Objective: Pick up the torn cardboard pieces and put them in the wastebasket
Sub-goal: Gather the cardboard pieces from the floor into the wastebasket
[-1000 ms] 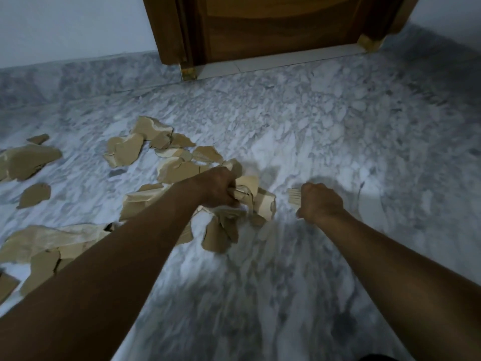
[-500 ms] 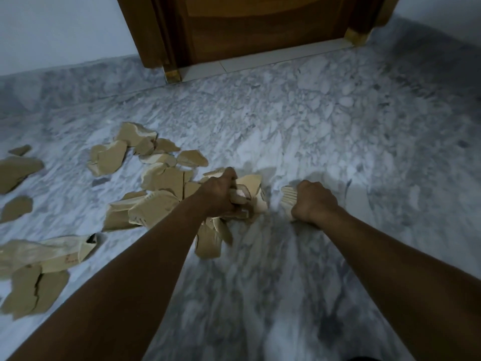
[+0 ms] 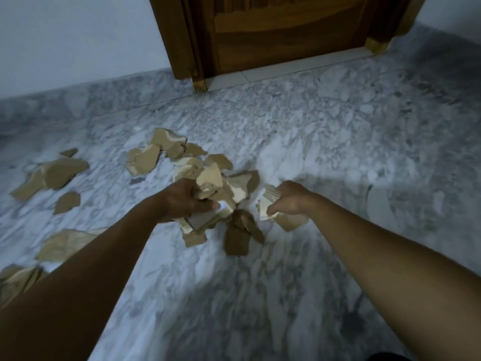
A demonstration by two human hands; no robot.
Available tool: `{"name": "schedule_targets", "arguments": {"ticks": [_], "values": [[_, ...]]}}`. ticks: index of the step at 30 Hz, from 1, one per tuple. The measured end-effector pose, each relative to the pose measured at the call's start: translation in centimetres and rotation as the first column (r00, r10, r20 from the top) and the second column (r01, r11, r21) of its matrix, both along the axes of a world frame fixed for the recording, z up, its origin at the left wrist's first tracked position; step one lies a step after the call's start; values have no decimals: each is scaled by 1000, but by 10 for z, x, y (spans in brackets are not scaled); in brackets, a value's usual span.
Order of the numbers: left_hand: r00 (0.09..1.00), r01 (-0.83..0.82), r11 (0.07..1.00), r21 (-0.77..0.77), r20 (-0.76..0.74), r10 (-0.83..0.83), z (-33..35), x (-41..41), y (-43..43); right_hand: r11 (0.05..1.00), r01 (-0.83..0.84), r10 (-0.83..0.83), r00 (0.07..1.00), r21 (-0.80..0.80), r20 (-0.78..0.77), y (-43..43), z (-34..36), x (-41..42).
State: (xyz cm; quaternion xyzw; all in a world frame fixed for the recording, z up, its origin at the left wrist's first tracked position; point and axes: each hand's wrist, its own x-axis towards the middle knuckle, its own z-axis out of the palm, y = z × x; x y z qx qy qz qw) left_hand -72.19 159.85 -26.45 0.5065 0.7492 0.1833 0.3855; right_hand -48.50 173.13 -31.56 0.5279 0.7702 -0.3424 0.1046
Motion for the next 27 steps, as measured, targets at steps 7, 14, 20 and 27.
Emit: {"name": "schedule_targets", "arguments": {"ticks": [7, 14, 20, 27], "values": [[971, 8, 994, -110, -238, -34, -47, -11, -48, 992, 52, -49, 998, 112, -31, -22, -33, 1], [980, 21, 995, -94, -196, -40, -36, -7, -32, 999, -1, 9, 979, 40, -202, -22, -7, 7], [976, -9, 994, -110, -218, -15, -39, -11, -33, 990, -138, 138, 989, -2, -59, -52, -14, -27], [967, 7, 995, -103, -253, -33, -48, -17, -45, 999, -6, 13, 989, 48, -146, -72, -38, -23]]}}
